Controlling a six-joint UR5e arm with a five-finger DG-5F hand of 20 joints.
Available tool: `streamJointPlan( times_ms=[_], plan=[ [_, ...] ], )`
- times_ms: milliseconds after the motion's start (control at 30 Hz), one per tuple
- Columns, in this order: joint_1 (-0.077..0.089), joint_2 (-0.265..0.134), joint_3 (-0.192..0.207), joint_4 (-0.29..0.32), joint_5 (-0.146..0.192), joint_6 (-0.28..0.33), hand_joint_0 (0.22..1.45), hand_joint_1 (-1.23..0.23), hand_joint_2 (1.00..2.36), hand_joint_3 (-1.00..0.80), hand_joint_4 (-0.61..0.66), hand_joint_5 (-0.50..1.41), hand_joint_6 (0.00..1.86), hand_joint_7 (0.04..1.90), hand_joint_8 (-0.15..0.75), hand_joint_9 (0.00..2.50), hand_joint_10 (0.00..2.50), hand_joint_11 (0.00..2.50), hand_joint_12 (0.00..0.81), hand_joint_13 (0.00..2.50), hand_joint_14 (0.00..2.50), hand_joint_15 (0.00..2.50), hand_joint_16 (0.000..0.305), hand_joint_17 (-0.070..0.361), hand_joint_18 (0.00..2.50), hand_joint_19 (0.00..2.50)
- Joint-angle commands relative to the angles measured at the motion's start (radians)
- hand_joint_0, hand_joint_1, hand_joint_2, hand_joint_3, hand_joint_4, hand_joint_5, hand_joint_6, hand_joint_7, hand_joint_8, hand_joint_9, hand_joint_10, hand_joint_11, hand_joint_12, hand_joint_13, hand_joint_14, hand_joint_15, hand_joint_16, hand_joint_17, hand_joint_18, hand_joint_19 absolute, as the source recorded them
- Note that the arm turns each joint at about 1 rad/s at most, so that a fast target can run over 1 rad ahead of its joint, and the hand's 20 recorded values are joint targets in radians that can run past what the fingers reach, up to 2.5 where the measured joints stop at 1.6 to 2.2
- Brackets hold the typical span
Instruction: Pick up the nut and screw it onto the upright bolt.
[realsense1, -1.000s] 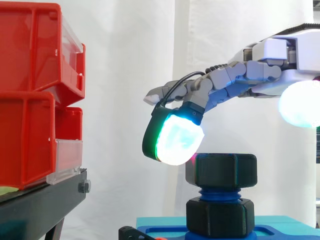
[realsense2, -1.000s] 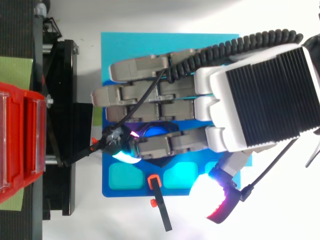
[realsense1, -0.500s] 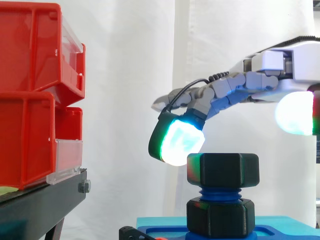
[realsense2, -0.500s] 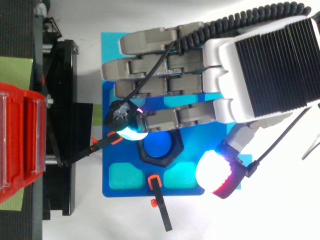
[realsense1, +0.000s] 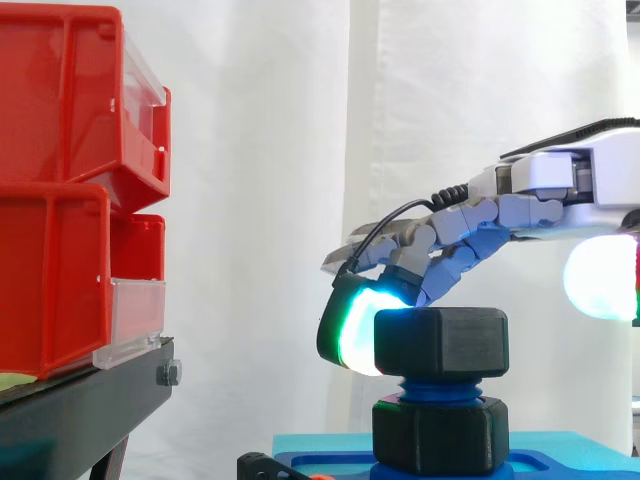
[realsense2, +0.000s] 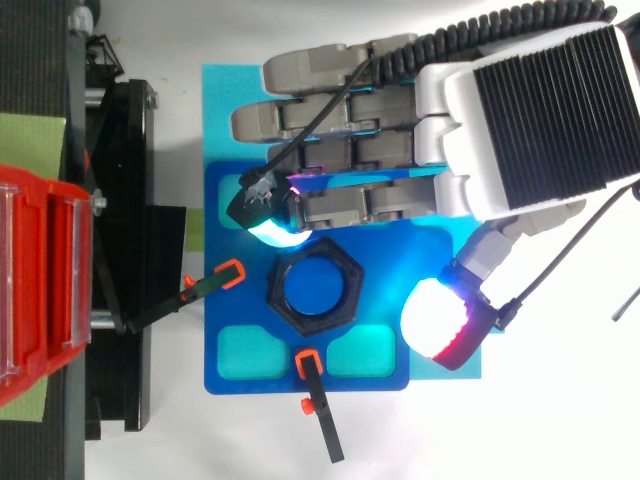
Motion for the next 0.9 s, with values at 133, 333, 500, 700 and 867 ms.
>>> streamJointPlan(
  times_ms=[133,333,500,700,867],
  plan=[
    [-0.003,0.001,0.001,0.000,-0.006,-0.001,0.48,-0.15,1.00,-0.50,0.25,-0.03,0.50,0.98,0.250,0.65,0.00,0.00,0.283,0.25,0.00,0.00,0.034,0.077,0.00,0.00],
    [-0.008,0.001,0.017,-0.003,-0.015,-0.001,0.49,-0.18,1.00,-0.50,0.15,0.03,0.50,1.09,0.206,0.92,0.00,0.00,0.249,0.37,0.00,0.00,0.028,0.064,0.03,0.00],
    [-0.016,0.001,0.052,-0.009,-0.038,-0.001,0.49,-0.19,1.00,-0.50,0.12,0.04,0.50,1.11,0.171,1.00,0.00,0.00,0.232,0.43,0.00,0.00,0.026,0.059,0.08,0.00],
    [-0.022,0.001,0.087,-0.029,-0.053,-0.002,0.49,-0.19,1.00,-0.50,0.22,-0.02,0.50,0.94,0.208,1.02,0.00,0.00,0.238,0.44,0.00,0.00,0.026,0.058,0.09,0.00],
    [-0.022,0.000,0.133,-0.059,-0.062,-0.002,0.48,-0.19,1.00,-0.50,0.20,-0.10,0.50,0.81,0.228,0.89,0.00,0.00,0.266,0.40,0.00,0.00,0.030,0.067,0.05,0.00]
  ],
)
